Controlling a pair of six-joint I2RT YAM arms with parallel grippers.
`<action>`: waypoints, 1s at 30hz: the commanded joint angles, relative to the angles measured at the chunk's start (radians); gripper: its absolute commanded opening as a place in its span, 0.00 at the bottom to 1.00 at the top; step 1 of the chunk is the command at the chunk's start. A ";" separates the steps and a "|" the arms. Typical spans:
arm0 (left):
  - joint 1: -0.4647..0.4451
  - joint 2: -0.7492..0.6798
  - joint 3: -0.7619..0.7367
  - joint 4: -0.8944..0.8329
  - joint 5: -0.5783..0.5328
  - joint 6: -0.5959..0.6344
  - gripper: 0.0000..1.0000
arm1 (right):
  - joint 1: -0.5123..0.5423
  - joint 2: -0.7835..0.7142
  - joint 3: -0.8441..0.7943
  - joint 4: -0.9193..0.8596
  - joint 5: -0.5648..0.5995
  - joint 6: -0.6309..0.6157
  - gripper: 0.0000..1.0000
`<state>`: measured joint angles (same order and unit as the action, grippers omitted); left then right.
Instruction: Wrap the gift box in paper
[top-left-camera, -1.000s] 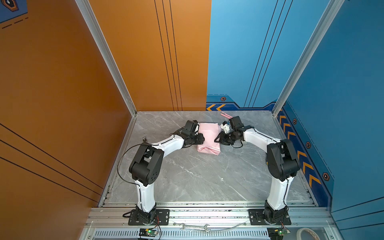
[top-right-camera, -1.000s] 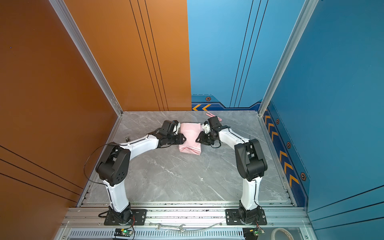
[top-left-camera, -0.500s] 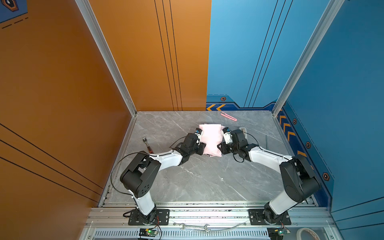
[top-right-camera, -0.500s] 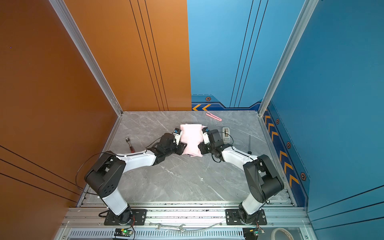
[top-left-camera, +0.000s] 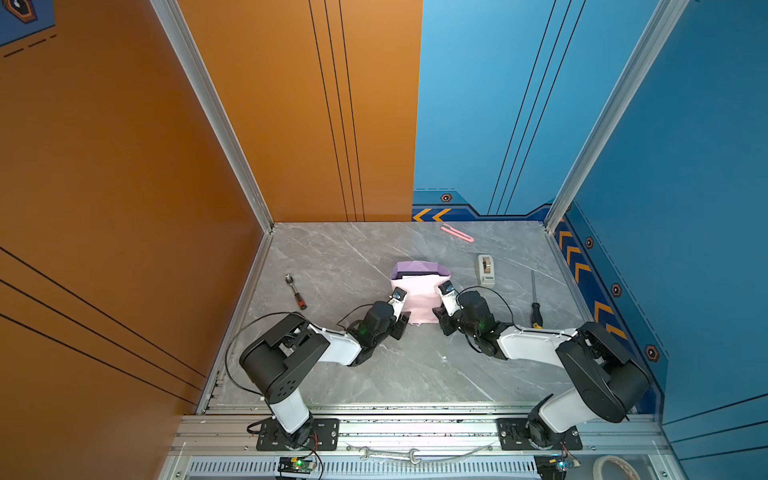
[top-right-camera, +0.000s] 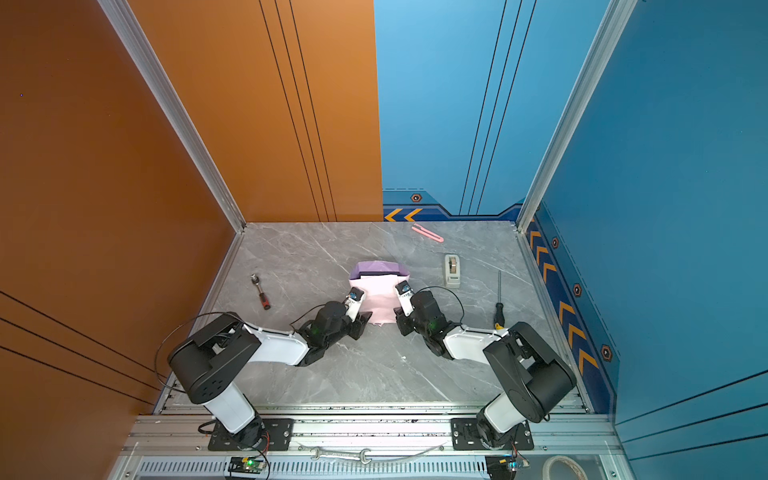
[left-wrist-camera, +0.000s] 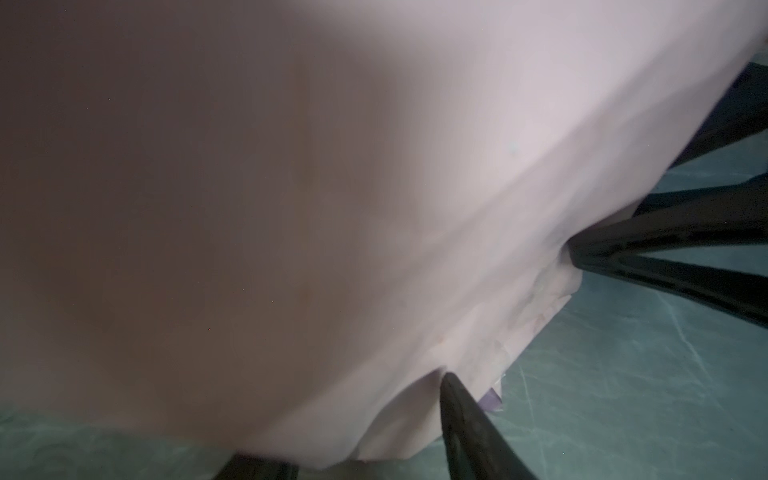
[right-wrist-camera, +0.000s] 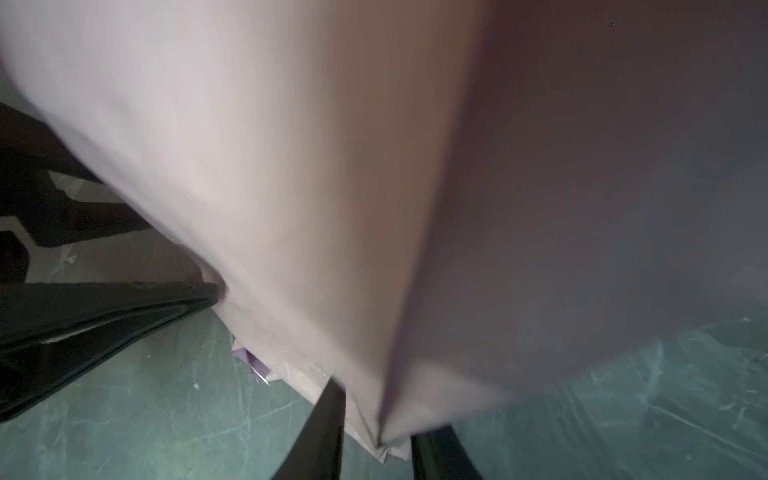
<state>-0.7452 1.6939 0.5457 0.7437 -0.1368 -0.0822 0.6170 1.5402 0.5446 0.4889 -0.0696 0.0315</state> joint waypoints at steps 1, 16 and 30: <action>-0.022 -0.035 -0.036 0.096 -0.025 0.008 0.59 | 0.026 -0.028 -0.038 0.089 0.007 -0.041 0.36; 0.028 -0.228 -0.090 0.014 0.012 -0.049 0.85 | -0.074 -0.209 0.012 -0.092 -0.139 0.052 0.69; 0.121 -0.069 0.036 0.001 0.223 -0.069 0.67 | -0.084 0.009 0.133 -0.069 -0.211 0.048 0.51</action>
<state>-0.6266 1.5982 0.5598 0.7647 0.0189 -0.1608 0.5354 1.5192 0.6628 0.4278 -0.2493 0.0792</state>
